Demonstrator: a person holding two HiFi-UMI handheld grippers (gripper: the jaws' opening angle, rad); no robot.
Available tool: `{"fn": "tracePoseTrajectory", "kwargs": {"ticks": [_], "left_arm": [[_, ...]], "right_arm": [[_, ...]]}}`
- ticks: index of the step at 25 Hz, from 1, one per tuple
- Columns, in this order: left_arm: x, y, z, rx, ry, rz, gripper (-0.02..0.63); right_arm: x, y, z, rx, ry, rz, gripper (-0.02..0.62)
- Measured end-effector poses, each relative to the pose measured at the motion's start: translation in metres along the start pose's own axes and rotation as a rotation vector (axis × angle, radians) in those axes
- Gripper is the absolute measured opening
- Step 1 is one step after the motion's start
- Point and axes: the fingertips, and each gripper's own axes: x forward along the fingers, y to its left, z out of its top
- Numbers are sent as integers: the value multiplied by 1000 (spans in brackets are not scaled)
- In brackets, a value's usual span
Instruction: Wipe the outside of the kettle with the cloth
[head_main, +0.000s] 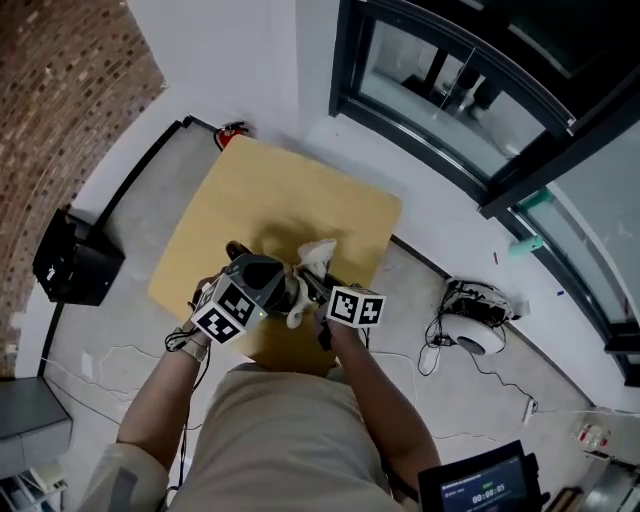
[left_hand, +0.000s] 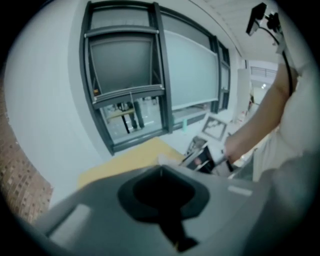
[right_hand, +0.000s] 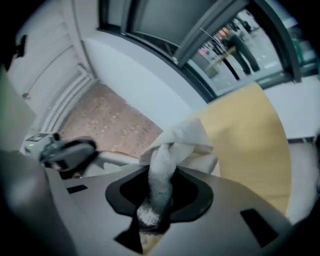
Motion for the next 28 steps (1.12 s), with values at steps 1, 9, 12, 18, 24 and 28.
{"fn": "tracePoseTrajectory", "kwargs": {"ticks": [1, 9, 12, 18, 24, 28], "left_arm": [[-1, 0, -1, -6, -3, 1, 2], [-3, 0, -2, 32, -19, 69, -2], [-7, -1, -6, 2, -10, 51, -5], [-23, -18, -18, 1, -13, 58, -5], [-34, -33, -26, 13, -19, 83, -6], [-40, -39, -30, 33, -44, 123, -6]], "right_arm": [[9, -20, -10, 45, 64, -51, 117], [1, 30, 19, -45, -126, 63, 117], [20, -33, -23, 112, 61, -71, 116], [-2, 90, 21, -143, -123, 275, 112], [72, 11, -30, -90, 233, 78, 112], [54, 134, 4, -376, 109, 475, 112]]}}
